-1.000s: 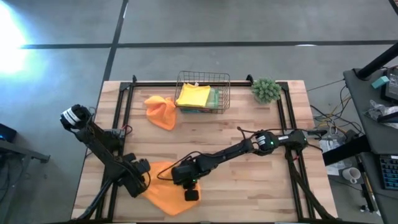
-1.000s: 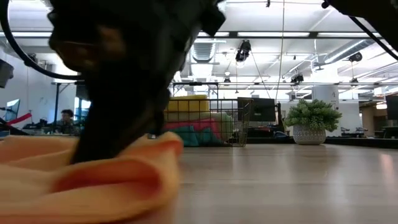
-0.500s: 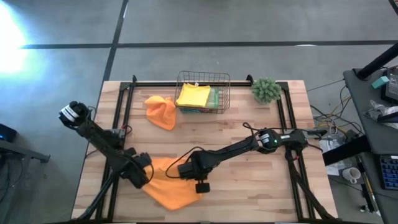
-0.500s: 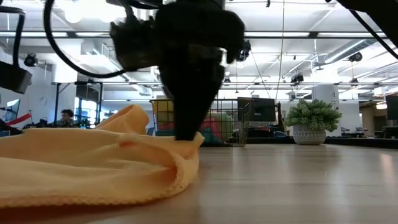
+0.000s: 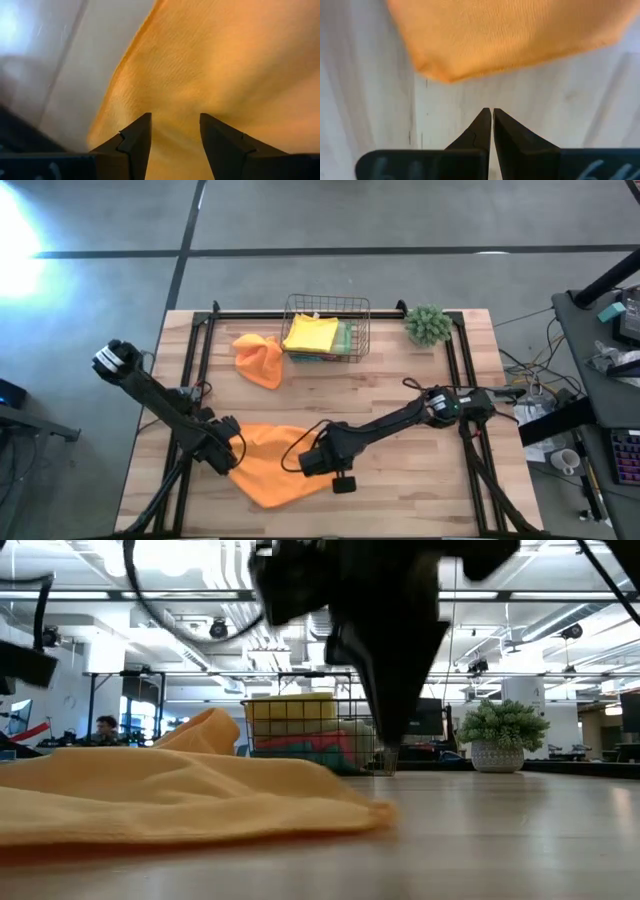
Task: Fold microfiber towels
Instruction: Fold the bottom orange microfiber cloth
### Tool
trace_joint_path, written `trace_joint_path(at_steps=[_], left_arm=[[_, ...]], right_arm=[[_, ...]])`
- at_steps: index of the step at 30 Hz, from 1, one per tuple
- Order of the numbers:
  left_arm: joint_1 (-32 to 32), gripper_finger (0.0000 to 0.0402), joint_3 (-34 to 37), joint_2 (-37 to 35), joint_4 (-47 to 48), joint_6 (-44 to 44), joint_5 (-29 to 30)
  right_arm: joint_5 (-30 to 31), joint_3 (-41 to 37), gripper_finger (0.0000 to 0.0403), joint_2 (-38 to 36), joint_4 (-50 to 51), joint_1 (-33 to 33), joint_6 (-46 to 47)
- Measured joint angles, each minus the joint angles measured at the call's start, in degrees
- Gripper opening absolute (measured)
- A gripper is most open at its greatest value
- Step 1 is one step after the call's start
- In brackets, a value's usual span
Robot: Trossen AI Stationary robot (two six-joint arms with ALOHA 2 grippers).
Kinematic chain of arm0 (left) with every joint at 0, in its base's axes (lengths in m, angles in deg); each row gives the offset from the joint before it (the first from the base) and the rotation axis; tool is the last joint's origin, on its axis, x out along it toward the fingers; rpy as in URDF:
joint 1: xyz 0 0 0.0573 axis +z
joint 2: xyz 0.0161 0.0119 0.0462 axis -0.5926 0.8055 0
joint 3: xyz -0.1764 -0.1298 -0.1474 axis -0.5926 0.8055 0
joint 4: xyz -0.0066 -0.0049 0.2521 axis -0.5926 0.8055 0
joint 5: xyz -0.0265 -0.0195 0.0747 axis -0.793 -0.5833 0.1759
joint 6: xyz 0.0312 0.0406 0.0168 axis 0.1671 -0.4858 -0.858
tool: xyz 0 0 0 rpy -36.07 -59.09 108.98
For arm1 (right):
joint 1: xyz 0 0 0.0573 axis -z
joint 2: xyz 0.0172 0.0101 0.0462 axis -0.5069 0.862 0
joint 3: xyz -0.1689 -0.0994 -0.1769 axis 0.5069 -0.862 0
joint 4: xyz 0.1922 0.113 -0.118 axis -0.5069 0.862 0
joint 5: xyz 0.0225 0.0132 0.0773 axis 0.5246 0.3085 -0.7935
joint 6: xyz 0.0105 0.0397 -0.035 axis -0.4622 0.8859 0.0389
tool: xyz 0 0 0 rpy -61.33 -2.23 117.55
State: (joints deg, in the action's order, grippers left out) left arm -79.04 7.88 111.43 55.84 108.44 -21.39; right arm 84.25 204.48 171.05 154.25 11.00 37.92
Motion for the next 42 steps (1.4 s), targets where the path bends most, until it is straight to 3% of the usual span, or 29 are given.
trace_joint_path(at_steps=[11, 17, 22, 25, 31, 36, 42], left_arm=[[-1.52, 0.0152, -5.76, -9.3, -2.46, -0.04, 1.73], [-3.34, 0.0152, -10.1, -6.24, -11.95, -5.5, 4.94], [-3.93, 0.0152, -15.11, -0.18, -15.6, -8.29, 5.63], [-4.19, 0.0152, -19.01, 4.36, -15.57, -9.91, 5.18], [-4.79, 0.0152, -27.54, 13.03, -15.47, -10.55, 3.37], [-5.56, 0.0152, -34.0, 18.9, -15.53, -9.64, 3.37], [-6.68, 0.0152, -38.84, 25.39, -15.23, -1.92, 3.23]], right_arm=[[10.98, -6.46, 0.0011, -13.06, -0.75, -6.45, 7.65], [17.05, -18.15, 0.0011, -22.93, -1.51, -11.39, 18.03], [17.69, -27.63, 0.0011, -30.27, -11.83, -14.03, 22.39], [17.79, -31.96, 0.0011, -32.4, -17.62, -14.71, 19.86], [16.44, -37.9, 0.0011, -33.45, -19.35, -15.27, 17.68], [12.29, -41.05, 0.0016, -32.87, -25.79, -15.17, 8.38], [11.7, -44.81, 0.0045, -32.87, -39.48, -15.14, -3.49]])
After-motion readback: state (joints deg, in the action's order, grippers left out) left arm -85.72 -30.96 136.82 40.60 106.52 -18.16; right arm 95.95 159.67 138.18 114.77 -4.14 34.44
